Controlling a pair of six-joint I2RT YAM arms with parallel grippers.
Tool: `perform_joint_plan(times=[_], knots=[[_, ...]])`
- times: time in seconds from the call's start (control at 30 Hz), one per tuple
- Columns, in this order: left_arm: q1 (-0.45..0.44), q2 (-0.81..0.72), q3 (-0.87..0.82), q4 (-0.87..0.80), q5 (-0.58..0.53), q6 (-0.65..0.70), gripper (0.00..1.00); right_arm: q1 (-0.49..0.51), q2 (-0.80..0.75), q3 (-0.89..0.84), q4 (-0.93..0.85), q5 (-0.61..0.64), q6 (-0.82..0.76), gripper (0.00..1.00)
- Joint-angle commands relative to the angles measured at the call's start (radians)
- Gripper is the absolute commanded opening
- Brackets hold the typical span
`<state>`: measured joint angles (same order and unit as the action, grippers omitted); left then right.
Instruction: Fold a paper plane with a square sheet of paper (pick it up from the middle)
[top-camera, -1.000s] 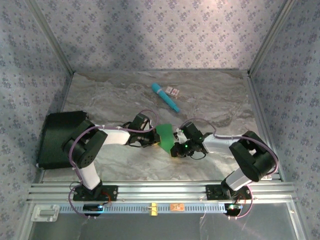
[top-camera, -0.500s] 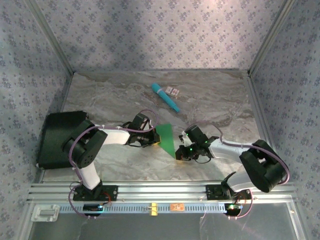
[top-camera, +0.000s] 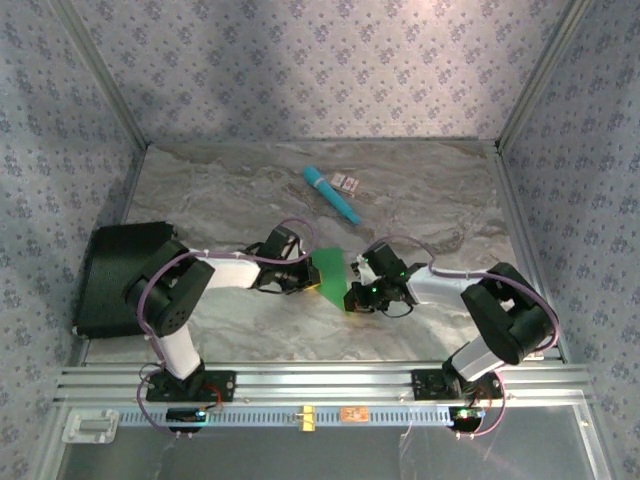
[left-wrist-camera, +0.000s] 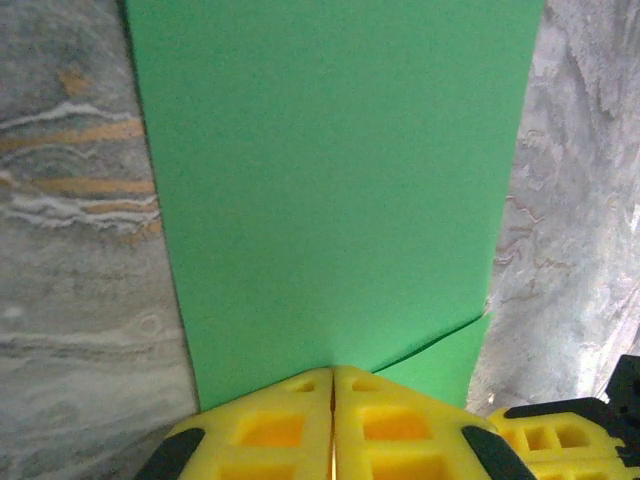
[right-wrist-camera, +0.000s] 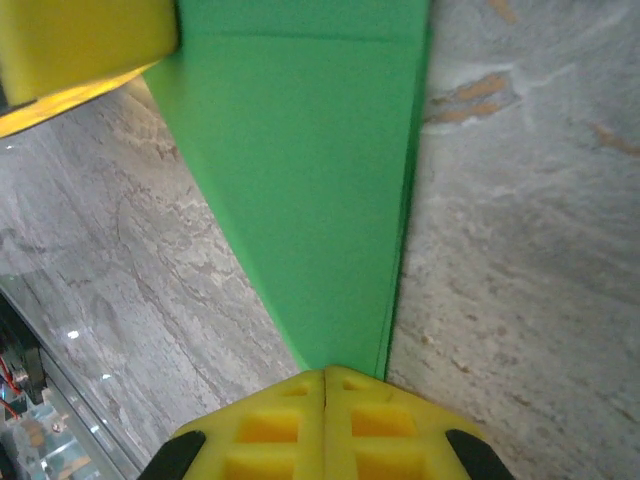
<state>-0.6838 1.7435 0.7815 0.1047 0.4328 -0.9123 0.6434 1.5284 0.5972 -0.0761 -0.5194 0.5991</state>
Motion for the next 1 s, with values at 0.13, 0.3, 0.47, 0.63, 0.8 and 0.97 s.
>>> perform_joint_plan(times=[0.13, 0.3, 0.47, 0.63, 0.8, 0.97], knots=[[-0.062, -0.121, 0.035, -0.082, -0.081, 0.017, 0.15, 0.001, 0.036, -0.007, -0.056, 0.037, 0.014, 0.00], [-0.095, -0.087, 0.016, -0.021, -0.044, -0.018, 0.13, -0.001, 0.034, -0.015, -0.052, 0.048, 0.022, 0.00], [-0.119, 0.004, -0.006, 0.117, 0.029, -0.070, 0.10, -0.002, 0.026, -0.020, -0.053, 0.052, 0.021, 0.00], [-0.111, 0.041, -0.029, 0.146, 0.072, -0.078, 0.10, -0.005, 0.030, -0.023, -0.062, 0.061, 0.022, 0.00], [-0.078, 0.008, -0.075, 0.076, 0.003, -0.007, 0.10, -0.007, 0.038, -0.023, -0.071, 0.068, 0.021, 0.00], [-0.035, -0.006, -0.086, 0.062, -0.013, 0.024, 0.10, -0.007, 0.039, -0.021, -0.076, 0.067, 0.020, 0.00]])
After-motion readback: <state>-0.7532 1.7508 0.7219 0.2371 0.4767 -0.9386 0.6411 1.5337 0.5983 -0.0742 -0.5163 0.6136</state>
